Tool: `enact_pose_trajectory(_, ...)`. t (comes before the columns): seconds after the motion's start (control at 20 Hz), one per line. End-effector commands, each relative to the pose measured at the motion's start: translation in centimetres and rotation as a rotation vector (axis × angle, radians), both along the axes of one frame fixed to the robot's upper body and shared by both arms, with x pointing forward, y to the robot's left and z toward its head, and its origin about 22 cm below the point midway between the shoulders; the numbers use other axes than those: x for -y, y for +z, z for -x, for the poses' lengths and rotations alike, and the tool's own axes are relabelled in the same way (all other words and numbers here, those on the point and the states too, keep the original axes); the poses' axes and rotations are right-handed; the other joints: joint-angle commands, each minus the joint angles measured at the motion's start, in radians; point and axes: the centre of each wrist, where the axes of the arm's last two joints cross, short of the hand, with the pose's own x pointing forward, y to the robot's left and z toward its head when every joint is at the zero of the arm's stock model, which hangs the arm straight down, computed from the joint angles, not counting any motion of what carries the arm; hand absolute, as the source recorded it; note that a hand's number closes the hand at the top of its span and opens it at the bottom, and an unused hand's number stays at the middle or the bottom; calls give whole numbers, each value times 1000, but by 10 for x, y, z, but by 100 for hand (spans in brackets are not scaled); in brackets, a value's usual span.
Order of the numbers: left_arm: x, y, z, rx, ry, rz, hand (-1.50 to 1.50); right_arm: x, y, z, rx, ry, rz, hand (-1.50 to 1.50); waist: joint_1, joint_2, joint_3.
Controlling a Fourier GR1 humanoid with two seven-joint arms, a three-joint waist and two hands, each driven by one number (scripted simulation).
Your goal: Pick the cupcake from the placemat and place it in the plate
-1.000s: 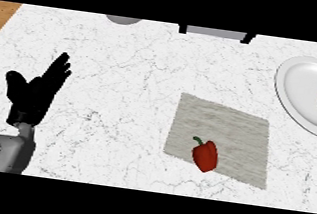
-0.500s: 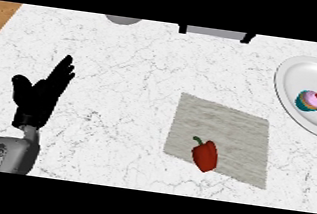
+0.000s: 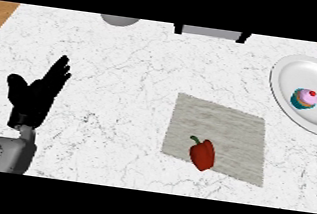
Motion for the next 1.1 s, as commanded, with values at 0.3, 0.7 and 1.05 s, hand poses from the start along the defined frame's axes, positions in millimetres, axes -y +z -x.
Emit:
enact_pose_trajectory(0.3, -20, -6, -4, -18, -10, 4, 0, 37, 0, 33, -82, 114, -190, -150, 6, 8, 1)
enact_pose_trajectory(0.7, 14, -4, -2, 19, -20, -4, 0, 60, 10, 54, -51, 70, -179, -150, 11, 8, 3)
enact_pose_trajectory(1.05, 9, 0, -4, 14, -32, 13, 0, 70, -6, 74, -51, 5, -138, -150, 33, 17, 7)
